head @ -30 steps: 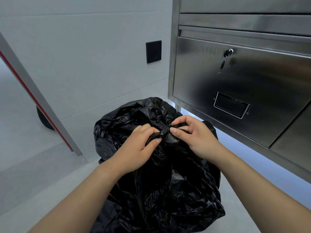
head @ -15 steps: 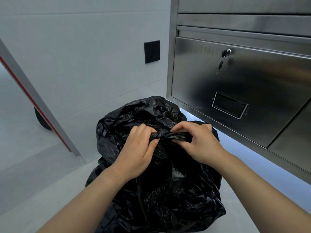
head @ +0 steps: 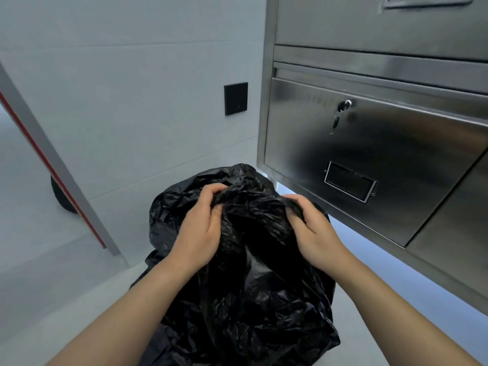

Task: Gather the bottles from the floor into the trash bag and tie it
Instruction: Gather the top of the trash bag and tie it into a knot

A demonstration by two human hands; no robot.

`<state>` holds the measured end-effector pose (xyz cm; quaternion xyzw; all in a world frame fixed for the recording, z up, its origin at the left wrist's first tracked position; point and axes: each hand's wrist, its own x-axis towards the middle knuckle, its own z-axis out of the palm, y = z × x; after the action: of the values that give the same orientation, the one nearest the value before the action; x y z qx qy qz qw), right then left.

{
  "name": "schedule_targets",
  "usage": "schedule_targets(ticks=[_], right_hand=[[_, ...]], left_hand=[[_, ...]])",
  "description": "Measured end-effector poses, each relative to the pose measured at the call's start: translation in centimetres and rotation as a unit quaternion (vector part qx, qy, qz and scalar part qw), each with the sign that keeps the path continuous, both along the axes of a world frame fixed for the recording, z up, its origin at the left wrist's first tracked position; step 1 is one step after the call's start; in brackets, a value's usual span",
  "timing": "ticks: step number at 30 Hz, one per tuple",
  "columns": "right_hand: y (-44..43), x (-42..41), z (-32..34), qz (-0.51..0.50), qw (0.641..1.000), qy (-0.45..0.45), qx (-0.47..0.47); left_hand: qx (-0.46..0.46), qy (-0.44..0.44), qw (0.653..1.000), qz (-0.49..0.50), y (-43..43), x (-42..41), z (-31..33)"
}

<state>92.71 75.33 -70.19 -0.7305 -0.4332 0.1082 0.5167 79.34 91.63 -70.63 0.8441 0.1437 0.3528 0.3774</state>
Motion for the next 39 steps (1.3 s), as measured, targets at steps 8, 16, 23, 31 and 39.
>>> schedule_targets(ticks=[8, 16, 23, 31, 39], right_hand=[[-4.4, 3.3, 2.5, -0.206, 0.968, 0.128, 0.068], [-14.8, 5.4, 8.5, -0.356, 0.919, 0.055, 0.164], [-11.7, 2.5, 7.2, -0.270, 0.946, -0.070, 0.162], [-5.8, 3.1, 2.8, -0.144, 0.975, -0.053, 0.163], [-3.5, 2.1, 1.3, -0.081, 0.987, -0.106, 0.092]], left_hand=[[0.070, -0.019, 0.997, -0.030, -1.5, 5.3, 4.5], [0.115, -0.076, 0.980, -0.145, -6.5, 9.2, 11.3], [0.042, -0.059, 0.976, -0.207, -10.1, 7.9, 7.0], [0.000, -0.073, 0.983, -0.167, -6.8, 4.5, 2.9], [0.048, -0.098, 0.986, -0.127, -6.8, 4.7, 3.2]])
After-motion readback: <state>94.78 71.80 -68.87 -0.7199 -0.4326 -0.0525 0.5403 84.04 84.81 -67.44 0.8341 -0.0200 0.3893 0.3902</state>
